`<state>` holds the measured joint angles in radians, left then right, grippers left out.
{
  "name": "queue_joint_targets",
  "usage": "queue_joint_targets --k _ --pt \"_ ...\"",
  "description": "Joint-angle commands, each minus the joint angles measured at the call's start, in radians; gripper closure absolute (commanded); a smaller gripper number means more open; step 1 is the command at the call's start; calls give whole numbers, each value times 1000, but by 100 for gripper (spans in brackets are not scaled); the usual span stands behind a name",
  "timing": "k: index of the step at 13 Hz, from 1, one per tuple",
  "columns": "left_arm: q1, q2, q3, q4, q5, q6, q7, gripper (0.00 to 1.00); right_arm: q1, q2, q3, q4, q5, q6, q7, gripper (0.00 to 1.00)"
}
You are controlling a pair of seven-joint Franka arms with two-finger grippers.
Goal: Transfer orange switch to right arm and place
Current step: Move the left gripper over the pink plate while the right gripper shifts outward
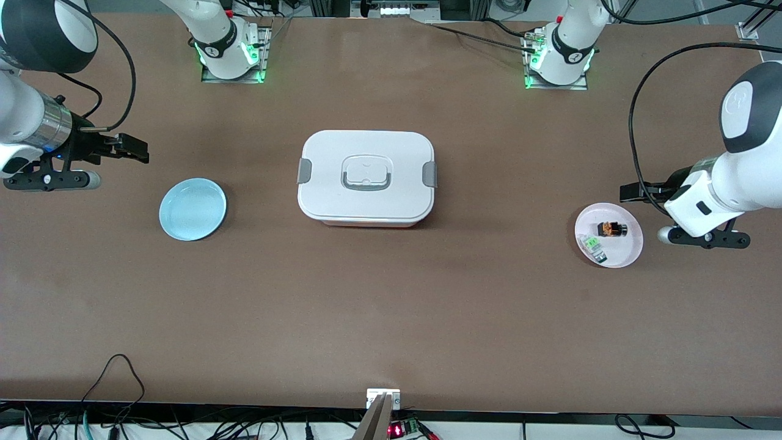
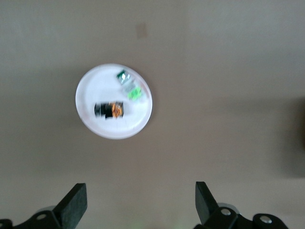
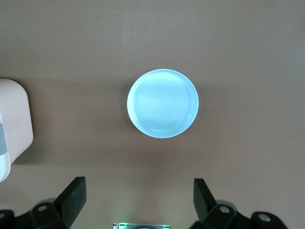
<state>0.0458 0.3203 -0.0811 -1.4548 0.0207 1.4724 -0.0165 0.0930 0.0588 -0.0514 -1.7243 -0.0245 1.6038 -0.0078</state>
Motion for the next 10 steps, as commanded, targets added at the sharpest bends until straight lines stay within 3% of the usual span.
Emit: queue_joint_targets --k 1,8,10 --pt "19 49 9 36 -2 -73 -33 0 10 4 -2 8 9 11 11 0" --pt "57 117 9 37 1 -66 -25 1 7 -2 -5 -34 0 150 32 0" --pt "40 117 0 34 95 -75 -72 0 7 -10 -7 -52 -2 151 32 0"
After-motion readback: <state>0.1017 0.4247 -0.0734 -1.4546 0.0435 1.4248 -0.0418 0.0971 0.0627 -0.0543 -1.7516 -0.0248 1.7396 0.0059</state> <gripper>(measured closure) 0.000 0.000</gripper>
